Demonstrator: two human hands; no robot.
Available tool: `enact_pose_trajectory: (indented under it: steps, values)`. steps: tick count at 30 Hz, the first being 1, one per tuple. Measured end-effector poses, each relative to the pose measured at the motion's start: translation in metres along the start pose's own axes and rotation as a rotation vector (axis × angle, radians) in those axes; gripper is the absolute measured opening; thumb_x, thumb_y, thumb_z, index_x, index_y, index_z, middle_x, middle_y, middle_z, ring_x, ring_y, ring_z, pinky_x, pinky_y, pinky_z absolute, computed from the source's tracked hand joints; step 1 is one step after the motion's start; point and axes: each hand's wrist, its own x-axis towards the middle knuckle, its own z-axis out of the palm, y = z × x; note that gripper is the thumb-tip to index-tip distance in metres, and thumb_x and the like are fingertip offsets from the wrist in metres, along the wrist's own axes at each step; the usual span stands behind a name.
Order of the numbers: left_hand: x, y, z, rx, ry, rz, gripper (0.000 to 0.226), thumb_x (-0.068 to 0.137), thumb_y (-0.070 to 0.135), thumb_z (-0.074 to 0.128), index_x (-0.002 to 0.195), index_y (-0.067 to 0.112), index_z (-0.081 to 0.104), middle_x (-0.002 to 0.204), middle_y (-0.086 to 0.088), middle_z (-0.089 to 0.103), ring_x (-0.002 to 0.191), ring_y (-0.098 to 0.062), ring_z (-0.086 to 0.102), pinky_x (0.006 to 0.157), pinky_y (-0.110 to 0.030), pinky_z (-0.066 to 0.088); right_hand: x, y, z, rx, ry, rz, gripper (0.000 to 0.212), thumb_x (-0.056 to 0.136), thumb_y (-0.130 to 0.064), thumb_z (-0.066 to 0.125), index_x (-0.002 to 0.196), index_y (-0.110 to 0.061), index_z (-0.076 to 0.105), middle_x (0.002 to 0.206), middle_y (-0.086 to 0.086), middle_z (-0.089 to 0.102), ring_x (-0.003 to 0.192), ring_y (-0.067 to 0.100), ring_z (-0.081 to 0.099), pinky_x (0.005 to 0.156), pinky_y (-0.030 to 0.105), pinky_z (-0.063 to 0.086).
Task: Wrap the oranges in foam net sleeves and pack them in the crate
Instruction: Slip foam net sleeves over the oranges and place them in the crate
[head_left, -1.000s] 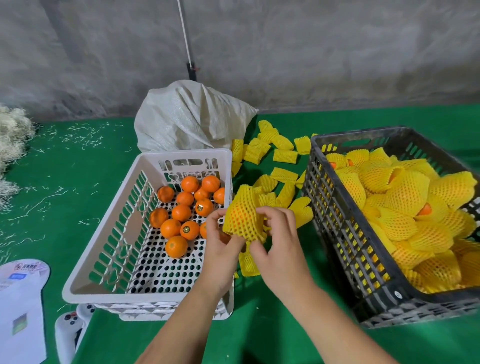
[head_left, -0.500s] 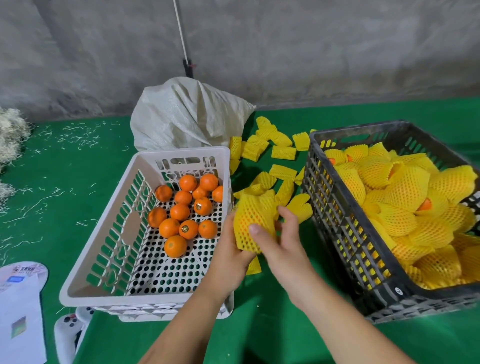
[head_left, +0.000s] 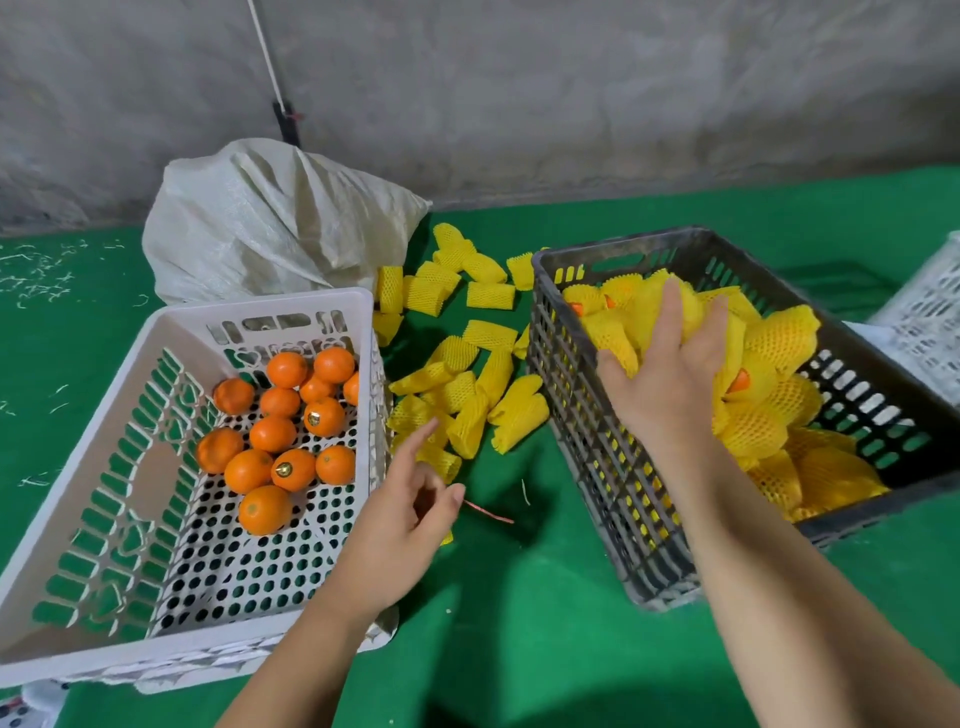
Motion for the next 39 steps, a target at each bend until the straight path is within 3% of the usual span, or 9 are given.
enact_pose_trajectory:
  steps: [4,8,12,18,23,26,31,35,39]
  values:
    - [0.003,0.003,0.003,-0.009,-0.009,-0.040,0.068,0.103,0.041,0.059,0.162,0.037,0.024,0.087,0.002,0.061,0.079,-0.017,0.063,0.072,-0.017,0.046,0.014,0.010,0.009,-0.374,-0.483,0.136,0.090,0.091,-0.082,0.021,0.142,-0.017,0.058,0.165,0.007,-0.030,0.155,0.036,-0.015,0.126,0.053,0.001]
    - [0.001,0.004,-0.001,-0.167,0.090,-0.045,0.045,0.105,0.039,0.062,0.148,0.042,0.049,0.085,0.000,0.060,0.071,-0.008,0.058,0.070,-0.017,0.048,0.008,0.012,0.013,-0.583,-0.330,0.056,0.078,0.089,-0.074,0.023,0.129,-0.021,0.065,0.167,0.014,0.005,0.145,0.042,0.015,0.122,0.055,0.013]
    - [0.015,-0.006,-0.025,-0.396,0.275,-0.136,0.032,0.100,0.040,0.064,0.132,0.035,0.065,0.084,-0.002,0.060,0.073,-0.015,0.061,0.069,-0.028,0.057,0.000,0.004,0.020,-0.655,-0.193,-0.082,0.063,0.088,-0.065,0.045,0.131,-0.019,0.048,0.129,0.014,0.031,0.122,0.039,0.028,0.110,0.055,0.028]
    - [0.059,-0.066,-0.084,0.308,0.294,-0.282,0.032,0.109,0.027,0.054,0.141,0.027,0.053,0.120,0.017,0.065,0.102,-0.005,0.066,0.079,-0.027,0.055,-0.024,-0.032,0.059,-0.450,-0.030,-0.381,0.072,0.081,-0.045,0.068,0.145,-0.022,0.042,0.151,0.020,0.026,0.139,0.043,0.025,0.112,0.057,0.024]
    - [0.033,-0.116,-0.079,1.024,-0.498,-0.754,0.098,0.100,0.028,0.067,0.168,0.028,-0.004,0.170,-0.018,0.012,0.154,-0.048,0.022,0.124,-0.056,0.026,-0.125,-0.051,0.158,-0.399,-0.896,-0.645,0.043,0.094,-0.040,0.058,0.138,-0.041,0.057,0.168,0.007,-0.020,0.153,0.036,-0.018,0.123,0.058,0.005]
    - [0.011,-0.136,-0.073,1.179,-0.731,-0.763,0.095,0.094,0.035,0.076,0.166,0.030,0.015,0.170,-0.015,0.021,0.155,-0.043,0.021,0.124,-0.059,0.025,-0.155,-0.038,0.200,-0.587,-1.166,-0.592,0.053,0.094,-0.045,0.057,0.145,-0.033,0.049,0.164,0.005,-0.035,0.151,0.036,-0.029,0.124,0.053,-0.002]
    - [0.018,-0.153,-0.078,1.206,-0.463,-0.821,0.089,0.095,0.039,0.066,0.163,0.023,0.011,0.163,-0.015,0.017,0.149,-0.039,0.024,0.122,-0.051,0.024,-0.155,-0.030,0.214,-0.343,-0.928,-0.522,0.070,0.097,-0.044,0.052,0.158,-0.019,0.028,0.168,-0.004,0.009,0.152,0.026,0.003,0.119,0.049,0.020]
    - [0.053,-0.159,-0.091,1.139,-0.235,-0.743,0.082,0.096,0.029,0.063,0.161,0.028,0.012,0.169,-0.010,0.011,0.148,-0.037,0.026,0.120,-0.048,0.030,-0.148,-0.038,0.204,-0.065,-0.586,-0.544,0.045,0.097,-0.031,0.061,0.140,-0.018,0.059,0.151,-0.004,0.050,0.137,0.021,0.039,0.109,0.041,0.036]
    - [0.069,-0.157,-0.071,1.056,-0.302,-0.682,0.098,0.093,0.013,0.070,0.164,0.035,0.005,0.161,-0.011,0.019,0.130,-0.040,0.051,0.099,-0.044,0.051,-0.144,-0.056,0.192,0.456,-0.426,-0.189,0.026,0.094,-0.010,0.069,0.119,-0.013,0.074,0.124,-0.011,0.066,0.115,0.004,0.060,0.105,0.027,0.046]
